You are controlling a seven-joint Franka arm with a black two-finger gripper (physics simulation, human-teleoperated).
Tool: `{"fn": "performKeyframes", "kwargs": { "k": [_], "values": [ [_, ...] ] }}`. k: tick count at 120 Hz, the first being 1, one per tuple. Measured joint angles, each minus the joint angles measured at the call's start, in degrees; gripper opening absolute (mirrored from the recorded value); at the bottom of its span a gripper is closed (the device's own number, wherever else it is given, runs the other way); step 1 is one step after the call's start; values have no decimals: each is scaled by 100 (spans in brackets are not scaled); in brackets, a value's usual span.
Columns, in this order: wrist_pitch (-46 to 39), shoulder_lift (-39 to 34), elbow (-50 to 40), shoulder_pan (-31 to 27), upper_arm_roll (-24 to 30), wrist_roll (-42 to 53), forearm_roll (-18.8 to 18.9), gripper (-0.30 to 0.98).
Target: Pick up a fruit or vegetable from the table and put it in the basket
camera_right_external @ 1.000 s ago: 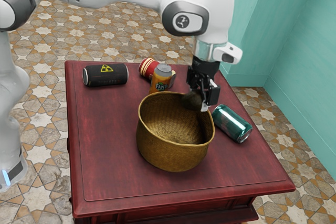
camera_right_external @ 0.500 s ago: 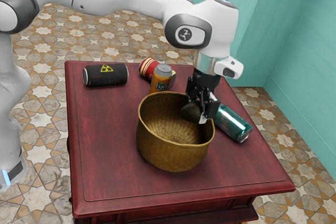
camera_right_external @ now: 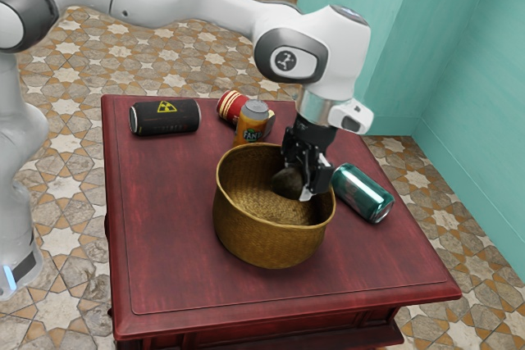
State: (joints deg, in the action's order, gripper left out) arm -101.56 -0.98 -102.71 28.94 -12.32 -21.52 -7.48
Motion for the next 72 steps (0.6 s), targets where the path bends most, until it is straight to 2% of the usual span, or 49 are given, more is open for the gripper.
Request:
{"fn": "performKeyframes", "kwargs": {
  "k": [32, 51, 72],
  "values": [
    [46, -13, -23, 81, -16, -49, 9, 39],
    [54, -5, -12, 80, -18, -65, -7, 57],
    [51, -5, 22, 43, -25, -72, 8, 65]
  ]
}}
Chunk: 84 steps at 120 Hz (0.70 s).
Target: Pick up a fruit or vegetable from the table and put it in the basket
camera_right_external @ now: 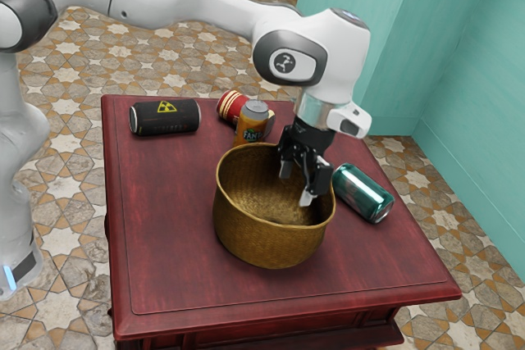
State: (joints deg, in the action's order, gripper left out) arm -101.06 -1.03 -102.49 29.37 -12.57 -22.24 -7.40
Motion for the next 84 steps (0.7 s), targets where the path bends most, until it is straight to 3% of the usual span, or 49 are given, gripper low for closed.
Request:
{"fn": "performKeyframes", "kwargs": {
  "k": [14, 24, 31, 38, 45, 58, 74, 78, 84],
  "values": [
    [224, -136, 179, 126, -169, 186, 100, 67],
    [584, -245, 1026, 635, -1092, 855, 430, 68],
    [742, -250, 1714, 479, -1867, 1650, 638, 68],
    [723, -212, 2152, -134, -2550, 2377, 788, 68],
    [538, -121, 2297, -979, -2865, 3106, 1003, 68],
    [338, 13, 2334, -2233, -2953, 4351, 1147, 69],
    [518, 445, 2253, -3351, -2940, 5657, 788, 69],
    [577, 589, 2214, -3127, -2941, 5942, 657, 69],
    [619, 860, 2255, -2017, -2915, 6337, 471, 69]
  ]
}}
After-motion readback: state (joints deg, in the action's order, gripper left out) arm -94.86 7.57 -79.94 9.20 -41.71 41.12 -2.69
